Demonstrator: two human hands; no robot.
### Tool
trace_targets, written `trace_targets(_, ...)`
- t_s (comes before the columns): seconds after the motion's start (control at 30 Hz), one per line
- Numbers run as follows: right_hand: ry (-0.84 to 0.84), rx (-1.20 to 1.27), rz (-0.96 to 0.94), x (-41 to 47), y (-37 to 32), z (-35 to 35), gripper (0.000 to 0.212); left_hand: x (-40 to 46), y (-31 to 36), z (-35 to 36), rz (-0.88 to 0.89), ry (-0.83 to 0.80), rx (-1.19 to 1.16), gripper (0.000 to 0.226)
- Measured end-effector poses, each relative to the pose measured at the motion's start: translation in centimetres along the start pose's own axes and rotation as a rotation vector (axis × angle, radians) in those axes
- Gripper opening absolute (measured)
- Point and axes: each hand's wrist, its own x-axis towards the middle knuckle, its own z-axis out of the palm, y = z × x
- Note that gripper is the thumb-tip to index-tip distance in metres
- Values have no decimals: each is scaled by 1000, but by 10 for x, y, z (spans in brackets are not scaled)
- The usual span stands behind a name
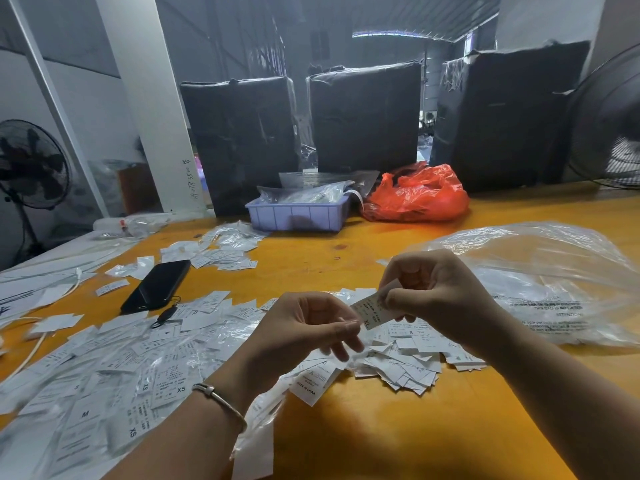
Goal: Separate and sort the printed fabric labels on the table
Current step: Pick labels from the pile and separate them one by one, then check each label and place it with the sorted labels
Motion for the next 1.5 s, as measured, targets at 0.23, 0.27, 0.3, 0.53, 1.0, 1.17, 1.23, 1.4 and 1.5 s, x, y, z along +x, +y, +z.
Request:
trace_targets(0.23,-4,6,40,1,5,2,6,0,-2,2,-24,-62,5,8)
trace_targets(0.27,-20,16,46,1,5,2,3,0,-2,3,-19,-54,7,12)
trace_targets(0.3,-36,21,49,0,5,3,4,0,-1,3,-14,-45,8,14)
trace_targets(0.53,-34,5,80,1,3,1,16,2,-3,3,-8,31,11,11)
trace_targets(1.0,-78,-106,38,1,9,6,20,2,-1,9,32,70,4,29)
trace_targets(1.17,-91,-62,65,2,8,2,21,1,1,6,32,155,-24,33)
trace_targets(1.23,-89,-49,78,2,8,2,20,1,2,5,30,165,-38,34)
trace_targets(1.4,-147,43,121,2,9,2,17,1,2,7,25,141,-62,34)
trace_targets(1.5,-168,34,137,2,10,6,17,1,2,8,28,116,-65,34)
